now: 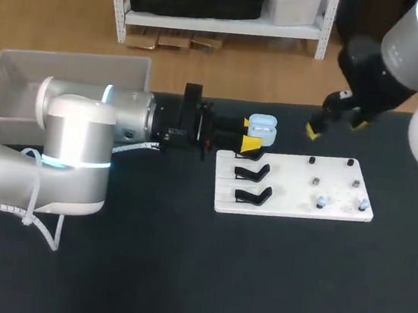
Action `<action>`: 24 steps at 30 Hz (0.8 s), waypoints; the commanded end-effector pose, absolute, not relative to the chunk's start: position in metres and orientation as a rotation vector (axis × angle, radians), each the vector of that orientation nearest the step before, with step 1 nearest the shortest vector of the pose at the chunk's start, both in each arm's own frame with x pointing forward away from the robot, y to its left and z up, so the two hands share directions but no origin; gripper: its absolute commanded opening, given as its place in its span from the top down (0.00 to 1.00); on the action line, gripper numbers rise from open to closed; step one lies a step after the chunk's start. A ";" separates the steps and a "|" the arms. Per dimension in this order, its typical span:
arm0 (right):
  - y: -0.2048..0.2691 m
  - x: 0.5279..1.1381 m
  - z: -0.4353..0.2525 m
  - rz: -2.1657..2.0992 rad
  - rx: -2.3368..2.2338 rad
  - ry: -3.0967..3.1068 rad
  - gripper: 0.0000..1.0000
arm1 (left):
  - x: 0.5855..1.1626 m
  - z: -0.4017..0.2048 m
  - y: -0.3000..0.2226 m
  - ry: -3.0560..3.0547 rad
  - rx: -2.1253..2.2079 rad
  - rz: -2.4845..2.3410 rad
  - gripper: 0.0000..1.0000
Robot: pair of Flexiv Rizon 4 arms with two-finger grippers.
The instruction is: Pick up each earbud case from the left stands, insert the matching earbuds, close the lid, and place the case in the box.
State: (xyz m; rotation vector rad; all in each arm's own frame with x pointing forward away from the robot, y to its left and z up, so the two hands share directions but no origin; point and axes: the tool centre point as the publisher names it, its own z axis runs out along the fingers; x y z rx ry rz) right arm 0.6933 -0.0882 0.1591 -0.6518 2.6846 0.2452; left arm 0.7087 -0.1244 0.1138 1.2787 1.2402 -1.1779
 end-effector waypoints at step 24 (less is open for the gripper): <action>-0.149 0.639 0.112 -0.056 -0.599 2.875 0.13 | 0.710 0.113 -0.125 1.239 1.281 -1.181 1.00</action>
